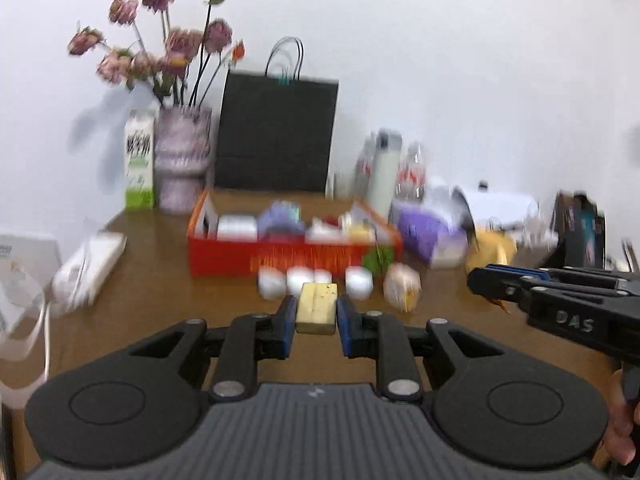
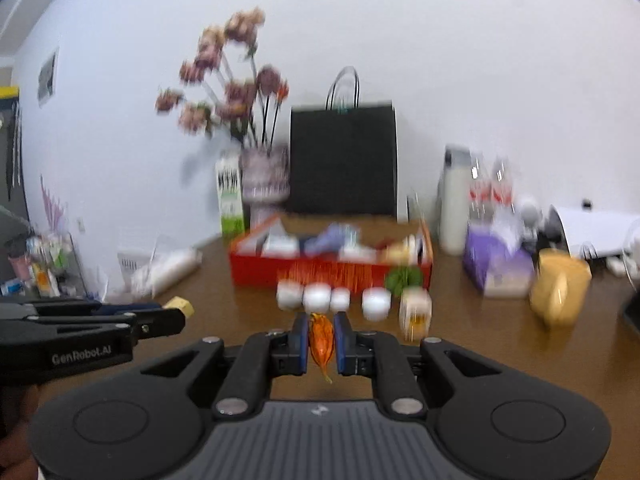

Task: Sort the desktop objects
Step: 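Carry the block and orange item into the box and release both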

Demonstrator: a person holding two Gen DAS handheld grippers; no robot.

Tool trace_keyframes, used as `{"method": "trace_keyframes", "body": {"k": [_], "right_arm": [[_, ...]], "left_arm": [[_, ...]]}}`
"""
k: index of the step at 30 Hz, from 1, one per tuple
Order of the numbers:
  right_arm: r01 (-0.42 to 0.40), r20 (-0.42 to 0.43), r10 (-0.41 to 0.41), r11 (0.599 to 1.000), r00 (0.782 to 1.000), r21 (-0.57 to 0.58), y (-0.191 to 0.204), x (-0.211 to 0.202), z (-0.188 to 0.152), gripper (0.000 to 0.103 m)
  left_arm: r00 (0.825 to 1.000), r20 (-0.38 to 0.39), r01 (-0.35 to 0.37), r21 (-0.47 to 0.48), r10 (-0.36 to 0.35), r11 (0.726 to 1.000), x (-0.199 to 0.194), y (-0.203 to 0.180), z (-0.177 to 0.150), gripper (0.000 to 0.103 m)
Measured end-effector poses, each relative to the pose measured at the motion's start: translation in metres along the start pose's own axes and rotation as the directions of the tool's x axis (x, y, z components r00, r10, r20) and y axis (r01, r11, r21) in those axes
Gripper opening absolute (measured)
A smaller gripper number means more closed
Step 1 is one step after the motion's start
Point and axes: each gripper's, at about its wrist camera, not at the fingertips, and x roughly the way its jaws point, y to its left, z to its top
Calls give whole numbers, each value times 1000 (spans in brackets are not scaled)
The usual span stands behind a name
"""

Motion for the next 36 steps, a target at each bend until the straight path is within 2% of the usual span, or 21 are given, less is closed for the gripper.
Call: {"method": "trace_keyframes", "body": {"k": [3,5,8,10,12,14,15,16,18,20,21,23,25,28,30,32,34,36], "right_arm": [[-18,53,18,1000,998,3,-22,35,58,12],[-51,35,50,999,998,13,-36,68,94,12],[-74,-29,75,996,997,44,-55,129,139,12],[-66,-120,71,997,990,49,-66,181,157,12],[-27,-214,37,998,976,49,-77,232,161,12],[2,-329,20,998,944,68,-89,289,153,12],[15,-373,18,996,928,87,-94,314,144,12],[21,-424,24,995,905,102,-99,339,134,12],[47,-493,21,991,870,125,-106,378,112,12],[62,-527,11,991,850,120,-108,404,97,12],[71,-540,6,990,842,122,-109,414,91,15],[82,-556,21,984,831,159,-116,428,84,17],[70,-552,48,979,833,190,-122,428,82,34],[62,-492,33,983,870,175,-123,407,91,48],[78,-455,0,985,890,154,-122,387,102,54],[87,-413,-26,988,910,130,-117,361,108,60],[91,-379,-43,990,925,110,-111,335,109,71],[90,-351,-50,991,935,98,-105,309,105,73]], "left_arm": [[996,73,-47,40,44,998,39,8,59,22],[991,79,-110,68,104,992,77,9,94,22],[996,-31,-80,50,81,996,144,16,132,22],[988,-132,-71,25,74,997,195,23,148,22],[972,-225,-69,5,68,998,243,30,152,22],[939,-341,-56,-43,38,998,293,40,145,22],[923,-384,-73,-69,41,995,315,43,137,22],[908,-416,-86,-71,49,994,332,44,131,22],[881,-471,-63,-43,35,997,362,42,117,23],[867,-497,-55,-12,42,998,380,37,106,24],[867,-495,-63,5,57,998,384,36,104,26],[863,-497,-72,52,89,996,396,32,101,44],[866,-493,-74,29,78,997,397,35,101,49],[880,-469,-90,4,81,996,388,42,112,53],[897,-432,-104,8,97,995,371,45,121,57],[917,-389,-97,1,89,995,349,47,129,72],[938,-340,-81,-11,73,997,321,50,133,78],[946,-314,-83,-13,75,996,297,49,133,82]]}}
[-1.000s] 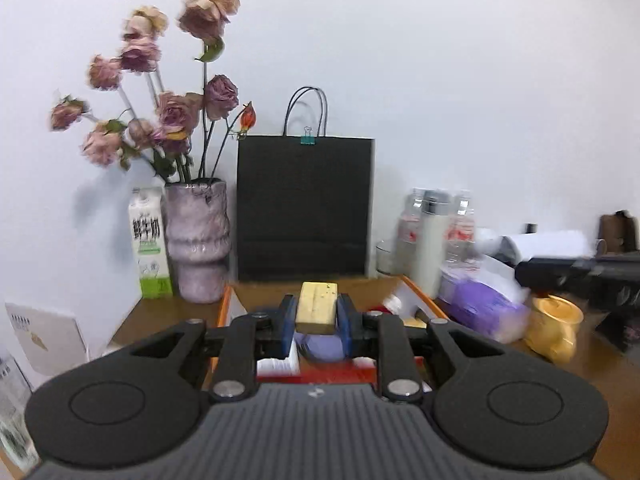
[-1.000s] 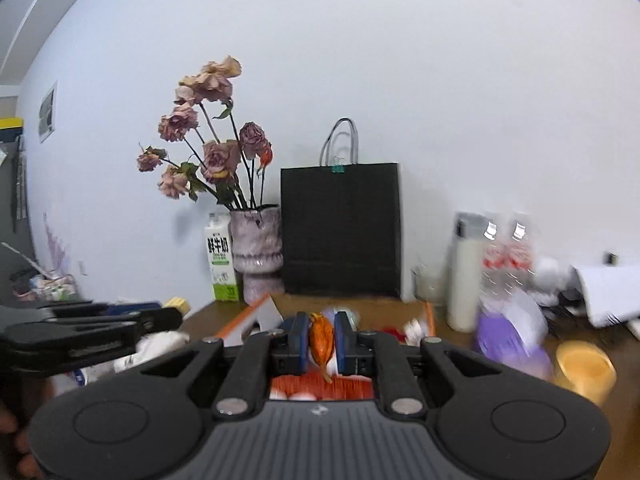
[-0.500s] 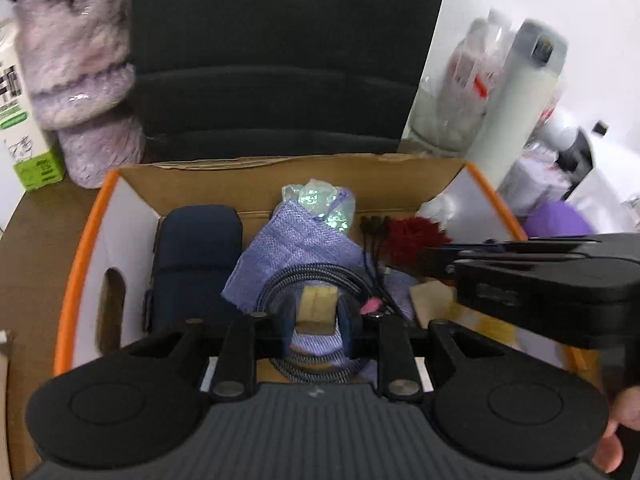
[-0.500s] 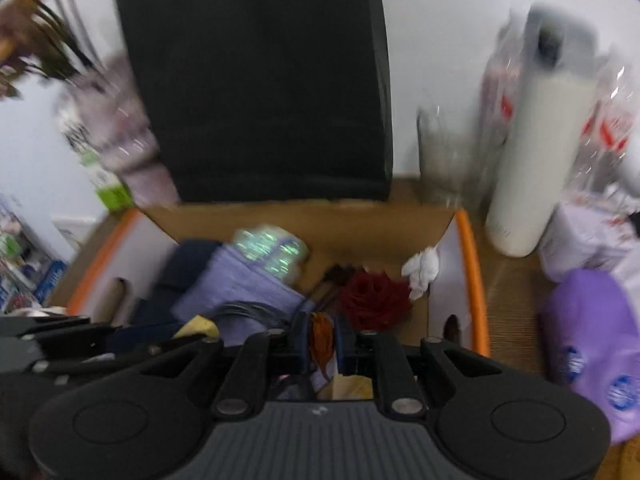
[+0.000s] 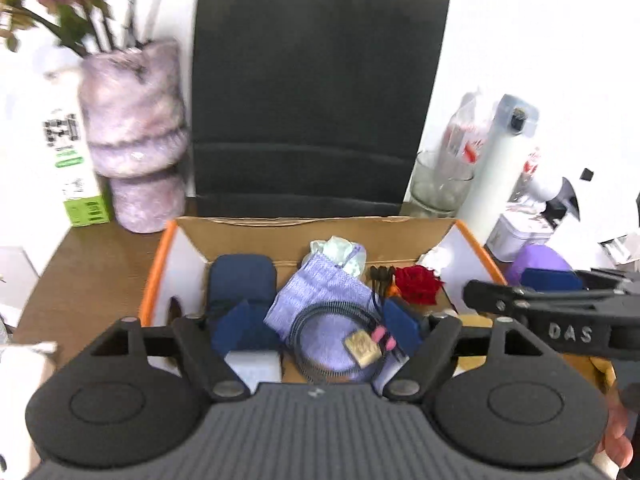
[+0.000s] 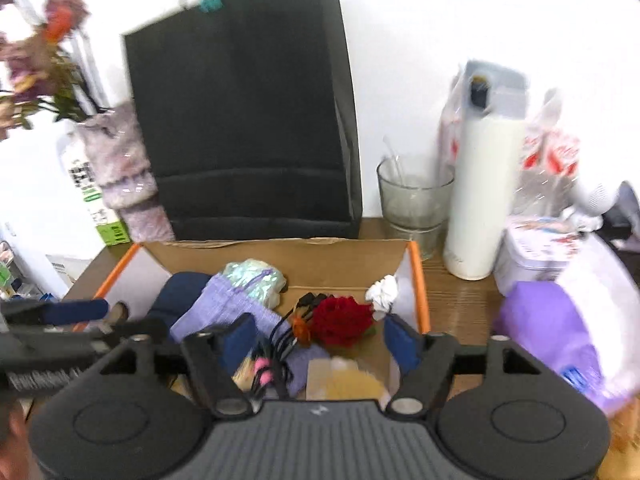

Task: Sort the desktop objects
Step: 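Carry the block and orange item into the box and release both, then withdraw both grippers from the box back over the table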

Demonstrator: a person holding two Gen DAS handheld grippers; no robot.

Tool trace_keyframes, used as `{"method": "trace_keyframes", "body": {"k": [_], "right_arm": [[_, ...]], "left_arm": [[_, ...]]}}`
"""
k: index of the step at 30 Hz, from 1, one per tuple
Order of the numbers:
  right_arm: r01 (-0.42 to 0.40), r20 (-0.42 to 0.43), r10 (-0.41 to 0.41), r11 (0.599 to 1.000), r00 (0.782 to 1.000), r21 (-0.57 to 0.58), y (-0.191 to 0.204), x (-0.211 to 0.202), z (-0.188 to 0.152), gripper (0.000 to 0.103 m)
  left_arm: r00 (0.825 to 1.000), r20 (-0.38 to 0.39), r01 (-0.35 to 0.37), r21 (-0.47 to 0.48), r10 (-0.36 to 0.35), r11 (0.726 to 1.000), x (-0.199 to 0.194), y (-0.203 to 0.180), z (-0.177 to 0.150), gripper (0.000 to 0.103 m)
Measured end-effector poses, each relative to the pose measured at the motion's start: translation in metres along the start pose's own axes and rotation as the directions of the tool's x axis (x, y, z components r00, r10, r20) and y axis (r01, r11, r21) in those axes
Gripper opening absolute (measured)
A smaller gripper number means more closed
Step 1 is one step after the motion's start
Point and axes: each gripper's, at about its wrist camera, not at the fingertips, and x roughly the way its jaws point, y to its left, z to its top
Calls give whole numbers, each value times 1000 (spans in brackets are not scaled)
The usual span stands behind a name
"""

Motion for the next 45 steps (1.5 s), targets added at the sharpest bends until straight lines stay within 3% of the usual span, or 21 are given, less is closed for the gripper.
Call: {"method": "trace_keyframes", "body": {"k": [5,8,11,15,18,21,27,30,33,45], "right_arm": [[-23,50,24,1000,998,-16,10,-56,-51,81],[-9,53,12,998,999,-63,27,-77,-88,82],[-9,71,15,996,997,-83,40,-96,-126,86],[31,76,-23,994,997,-102,52,-116,-178,87],[46,57,-42,997,997,-61,53,-130,-215,87],[39,31,-37,995,999,-95,58,-145,-246,87],[42,78,-37,997,996,-65,63,-183,-289,90],[5,104,-1,999,995,-37,64,-190,-295,91],[38,113,-34,999,993,-27,65,-188,-301,92],[11,143,-16,999,990,36,55,-192,-305,96]], "left_arm": [[996,87,26,21,-28,999,-69,0,-52,99],[991,132,11,28,-14,1000,-99,-3,-92,102],[993,116,2,14,-4,1000,-116,-4,-137,103],[991,112,-74,31,70,997,-131,-6,-195,103],[991,99,-94,36,90,995,-143,-3,-233,103],[984,128,-130,43,123,991,-163,0,-261,103],[973,193,-144,68,129,987,-185,7,-289,103],[975,174,-153,72,138,986,-179,9,-293,103],[978,167,-135,57,124,989,-178,13,-293,103],[982,146,-129,33,123,991,-176,16,-295,103]]}}
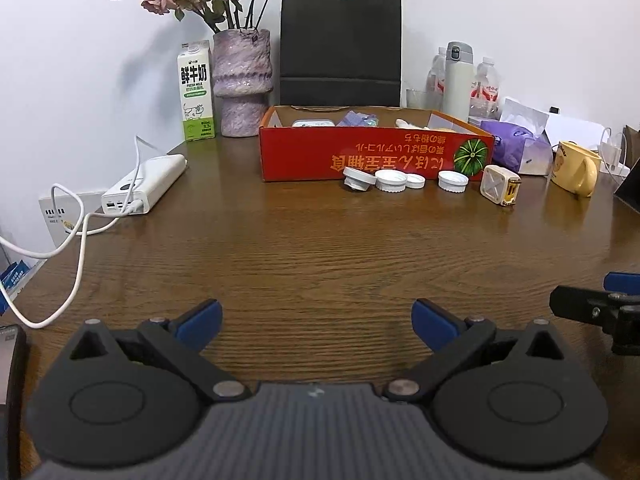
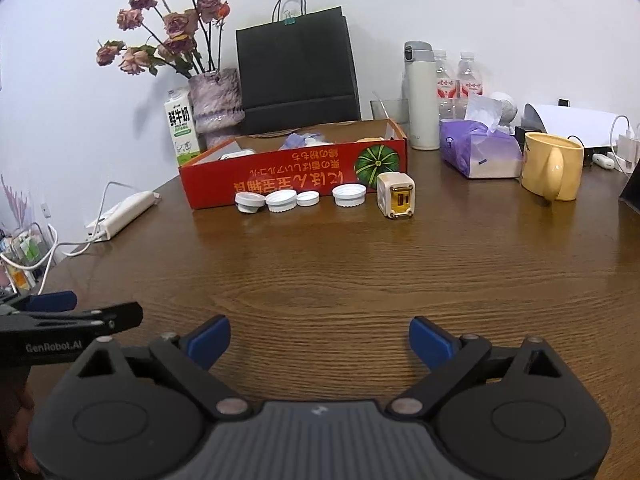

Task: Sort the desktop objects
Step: 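Withdraw both grippers from the box back over the table, then grasp a white bottle cap with the left gripper while the right grasps the white plug adapter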

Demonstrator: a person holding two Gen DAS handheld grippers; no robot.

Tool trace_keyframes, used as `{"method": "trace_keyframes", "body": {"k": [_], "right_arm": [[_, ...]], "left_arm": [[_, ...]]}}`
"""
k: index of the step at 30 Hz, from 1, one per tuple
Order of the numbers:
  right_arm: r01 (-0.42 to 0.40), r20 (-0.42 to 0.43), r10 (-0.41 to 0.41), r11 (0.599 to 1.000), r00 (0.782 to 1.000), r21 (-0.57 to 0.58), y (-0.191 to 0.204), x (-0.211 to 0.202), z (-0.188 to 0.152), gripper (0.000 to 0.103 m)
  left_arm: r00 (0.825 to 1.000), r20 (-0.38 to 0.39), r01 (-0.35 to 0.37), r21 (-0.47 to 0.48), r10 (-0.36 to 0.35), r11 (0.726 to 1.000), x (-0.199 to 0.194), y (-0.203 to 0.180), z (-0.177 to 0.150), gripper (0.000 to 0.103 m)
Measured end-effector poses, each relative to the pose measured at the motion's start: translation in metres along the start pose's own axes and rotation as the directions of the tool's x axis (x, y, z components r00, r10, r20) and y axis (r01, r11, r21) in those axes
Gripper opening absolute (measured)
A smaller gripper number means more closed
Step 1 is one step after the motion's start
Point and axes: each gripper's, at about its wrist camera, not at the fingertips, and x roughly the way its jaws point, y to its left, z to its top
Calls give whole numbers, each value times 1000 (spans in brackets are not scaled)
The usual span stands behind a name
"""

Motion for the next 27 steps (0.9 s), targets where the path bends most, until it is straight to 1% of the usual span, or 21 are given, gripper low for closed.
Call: {"method": "trace_keyframes", "body": {"k": [4,6,8,9,10,11,12,14,15,16,17,18,20,21,22,24,25,26,27], "right_arm": [[6,3,-6,1000,1000,-23,3,0,-1,96],[8,-7,-8,999,1000,-37,5,2,1,96],[1,-29,-3,999,1000,-45,3,5,6,96],[6,-37,-8,999,999,-40,1,7,11,96],[14,-42,-15,999,999,-31,-2,10,17,96],[21,-40,-22,1000,999,-22,-7,13,26,96],[29,-28,-30,999,999,-12,-11,16,35,96],[56,-1,-56,998,998,-2,-22,26,58,96],[66,1,-66,998,998,-13,-27,35,72,96],[74,0,-74,997,997,-31,-31,47,85,96],[86,-3,-86,995,996,-43,-34,59,96,96],[94,-15,-95,994,995,-59,-37,72,106,96],[107,-48,-112,990,993,-90,-41,104,124,92],[115,-62,-122,988,991,-105,-43,119,130,92],[112,-86,-123,986,989,-119,-44,131,134,92],[116,-131,-133,985,982,-127,-48,153,140,91],[112,-140,-128,986,982,-121,-51,159,141,87],[106,-151,-122,988,981,-115,-53,164,142,84],[99,-161,-117,989,980,-112,-54,168,142,74]], "left_arm": [[1000,13,2,-1,-2,1000,-2,0,0,103],[1000,17,21,16,-21,1000,-3,-3,0,103],[999,6,53,36,-53,998,2,-8,4,103],[996,-14,87,38,-87,995,7,-11,10,103],[994,-12,113,36,-113,993,11,-14,15,103],[992,-6,129,35,-129,991,17,-17,22,103],[990,-16,143,39,-143,989,24,-22,33,103],[978,-52,203,53,-201,978,44,-32,57,103],[970,-50,240,57,-237,969,58,-35,71,103],[968,-45,249,60,-246,967,71,-38,83,103],[971,-38,238,67,-236,969,85,-42,93,101],[979,-29,202,84,-201,976,102,-45,106,99],[993,-8,115,128,-115,985,128,-50,120,87],[997,-12,78,140,-77,987,141,-50,125,84],[997,-18,75,145,-73,987,150,-50,129,81],[993,-31,119,124,-117,985,165,-45,134,80],[988,-43,150,117,-146,982,171,-44,137,80],[987,-47,161,114,-156,980,175,-44,138,80],[986,-46,163,125,-158,979,178,-46,137,82]]}}
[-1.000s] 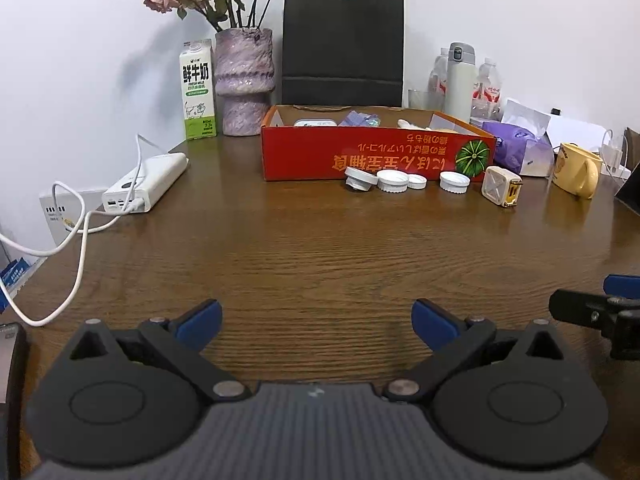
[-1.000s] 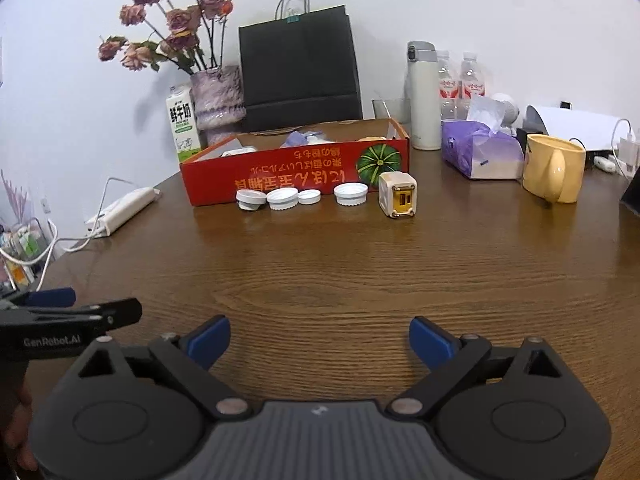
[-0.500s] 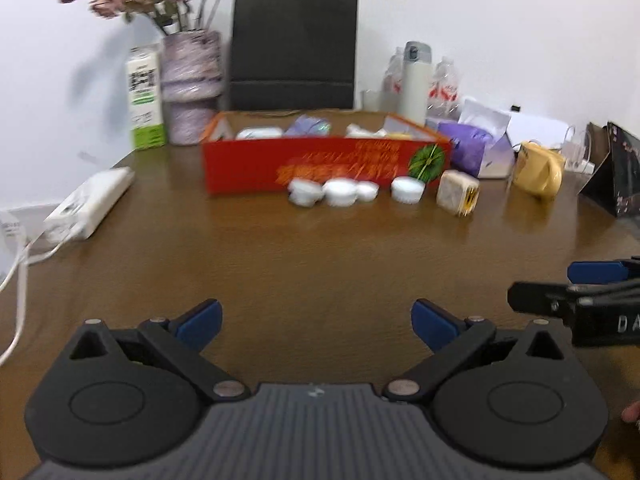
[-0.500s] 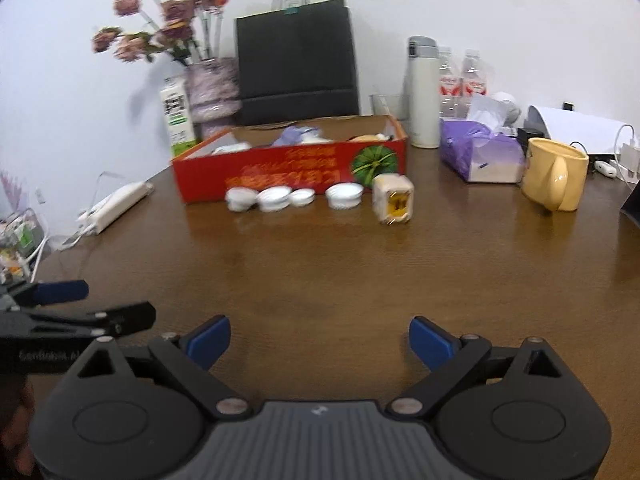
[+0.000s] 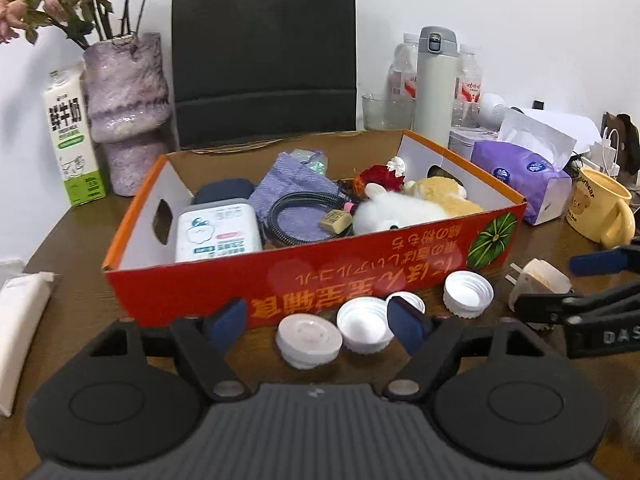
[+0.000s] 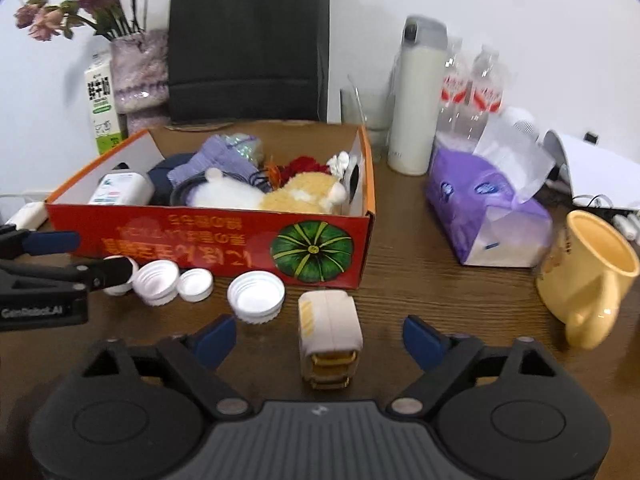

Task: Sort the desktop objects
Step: 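Grasp a white bottle cap with the left gripper while the right grasps the white plug adapter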

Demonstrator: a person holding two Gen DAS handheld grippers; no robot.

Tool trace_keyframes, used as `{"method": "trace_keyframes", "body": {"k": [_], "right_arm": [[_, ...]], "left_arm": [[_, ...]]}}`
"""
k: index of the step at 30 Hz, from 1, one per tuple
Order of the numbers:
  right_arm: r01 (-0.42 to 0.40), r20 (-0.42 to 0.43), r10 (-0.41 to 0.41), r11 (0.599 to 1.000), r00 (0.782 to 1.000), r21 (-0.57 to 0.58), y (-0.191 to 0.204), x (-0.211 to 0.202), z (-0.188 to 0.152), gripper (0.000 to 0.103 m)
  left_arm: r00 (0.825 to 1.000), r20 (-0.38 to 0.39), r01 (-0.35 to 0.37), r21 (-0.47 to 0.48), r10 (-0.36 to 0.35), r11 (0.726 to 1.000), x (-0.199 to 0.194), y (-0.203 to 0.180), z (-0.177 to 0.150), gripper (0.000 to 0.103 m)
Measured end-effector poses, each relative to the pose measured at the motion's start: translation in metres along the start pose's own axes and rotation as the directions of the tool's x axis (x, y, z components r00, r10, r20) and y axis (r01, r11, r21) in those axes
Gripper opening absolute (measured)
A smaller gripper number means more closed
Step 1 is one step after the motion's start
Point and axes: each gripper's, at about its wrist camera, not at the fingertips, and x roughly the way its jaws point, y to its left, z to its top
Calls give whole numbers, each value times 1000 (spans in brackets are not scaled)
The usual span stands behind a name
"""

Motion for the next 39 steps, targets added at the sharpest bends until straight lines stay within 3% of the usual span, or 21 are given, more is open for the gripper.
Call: {"method": "trace_keyframes", "body": {"k": [1,3,5,7,8,11,13,21,25,27,31,35,39], "right_arm": [[-8,-1,8,1000,1000,4,-1,3,0,67],[-20,0,20,999,1000,26,-5,7,-2,67],[-42,0,42,997,999,59,-10,11,-5,63],[-55,-4,56,995,998,86,-13,13,-8,34],[-57,5,57,994,998,90,-14,13,-8,31],[-65,37,61,991,997,116,-17,10,-13,31],[-62,39,58,992,998,113,-16,9,-14,31],[-39,74,32,996,997,82,-9,1,-16,31],[-54,114,45,996,992,71,-3,-11,-15,31],[-74,127,65,995,990,63,0,-17,-18,31],[-114,92,106,990,990,87,5,-37,-34,31],[-116,94,111,992,989,57,22,-70,-66,31],[-122,77,118,991,990,51,30,-101,-100,31]], "left_arm": [[1000,1,0,26,0,1000,3,-1,-2,83],[1000,-19,-17,58,19,998,9,-4,-8,83],[999,-31,-15,43,17,999,12,0,-12,75],[999,-31,16,3,-16,1000,12,6,-13,66],[999,-31,31,-9,-31,999,12,8,-13,58],[997,-61,39,-10,-40,999,17,10,-15,44],[997,-60,56,-14,-57,998,13,12,-18,41],[1000,3,23,-100,-23,995,-37,18,-30,40],[997,46,66,-130,-61,989,-84,11,-49,40],[995,18,104,-148,-102,984,-98,9,-61,40],[993,-26,110,-151,-115,982,-124,2,-86,40],[985,-36,162,-145,-168,976,-144,-7,-103,40],[983,-66,168,-93,-174,981,-154,-24,-121,40]]}}
